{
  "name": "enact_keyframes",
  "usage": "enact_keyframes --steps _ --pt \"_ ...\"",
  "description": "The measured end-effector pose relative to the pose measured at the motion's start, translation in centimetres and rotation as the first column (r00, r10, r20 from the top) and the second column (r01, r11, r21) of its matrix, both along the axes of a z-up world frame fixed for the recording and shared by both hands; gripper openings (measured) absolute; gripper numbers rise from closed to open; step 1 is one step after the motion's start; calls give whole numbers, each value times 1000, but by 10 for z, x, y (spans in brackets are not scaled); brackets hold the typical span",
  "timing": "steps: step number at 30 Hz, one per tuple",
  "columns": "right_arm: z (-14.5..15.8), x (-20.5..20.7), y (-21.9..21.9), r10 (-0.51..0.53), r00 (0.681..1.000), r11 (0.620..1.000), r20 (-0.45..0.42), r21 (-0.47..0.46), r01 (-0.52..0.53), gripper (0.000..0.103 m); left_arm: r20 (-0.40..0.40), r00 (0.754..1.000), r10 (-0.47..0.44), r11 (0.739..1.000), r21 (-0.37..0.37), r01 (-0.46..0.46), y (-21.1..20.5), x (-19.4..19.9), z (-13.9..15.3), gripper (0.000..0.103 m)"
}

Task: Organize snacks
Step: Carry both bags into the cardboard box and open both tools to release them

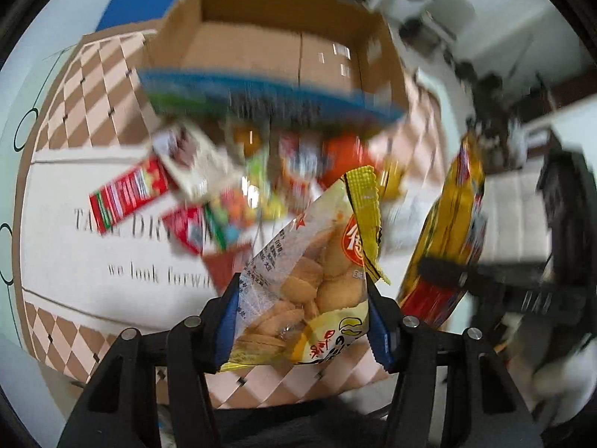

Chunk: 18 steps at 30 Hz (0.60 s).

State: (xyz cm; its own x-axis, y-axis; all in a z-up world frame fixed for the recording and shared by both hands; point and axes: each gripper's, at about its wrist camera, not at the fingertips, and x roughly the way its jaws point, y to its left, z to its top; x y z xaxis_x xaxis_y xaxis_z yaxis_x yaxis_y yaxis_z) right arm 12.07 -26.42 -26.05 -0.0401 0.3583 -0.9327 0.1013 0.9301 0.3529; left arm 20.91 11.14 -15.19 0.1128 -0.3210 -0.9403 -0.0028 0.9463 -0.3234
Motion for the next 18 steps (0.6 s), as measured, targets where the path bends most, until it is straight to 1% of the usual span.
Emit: enact_keyframes --steps 2,3,5,6,8,9,10,11,12,13,15,18 --pt "26 22 2 8 999 1000 33 19 -8 88 14 999 49 998 -35 -48 13 38 21 56" --pt "34 31 3 12 999 1000 44 21 -12 88 21 998 59 997 -44 -58 0 48 27 56" --pt "53 57 6 14 997 1000 78 23 -16 88 29 996 85 994 -67 -83 8 90 37 56" --pt "59 69 8 13 996 1000 89 20 -15 88 25 995 92 993 -75 -90 -1 107 37 56" --pt "65 93 12 9 994 1000 107 4 -9 88 -5 993 117 987 -113 -117 2 144 35 56" --pt "66 107 13 3 994 1000 111 -9 -2 88 -22 992 124 984 -128 -126 -8 159 26 56" --pt "66 121 15 0 994 1000 112 -20 3 88 -36 991 132 981 -137 -136 -12 174 17 56" --pt "63 131 19 -4 994 1000 111 -27 7 88 -50 989 136 980 -140 -142 -7 195 12 56" --pt "59 147 21 -8 994 999 107 -37 12 88 -58 989 138 979 -140 -145 -15 196 2 56" --pt "56 157 25 -11 995 999 102 -43 15 88 -71 987 143 978 -143 -152 -15 211 -4 56" --pt "39 187 33 -10 996 997 86 -69 16 88 -105 984 146 976 -145 -160 -24 229 -15 56" --pt "14 214 34 -12 998 994 54 -111 18 88 -159 976 149 975 -141 -171 -26 260 -41 56"
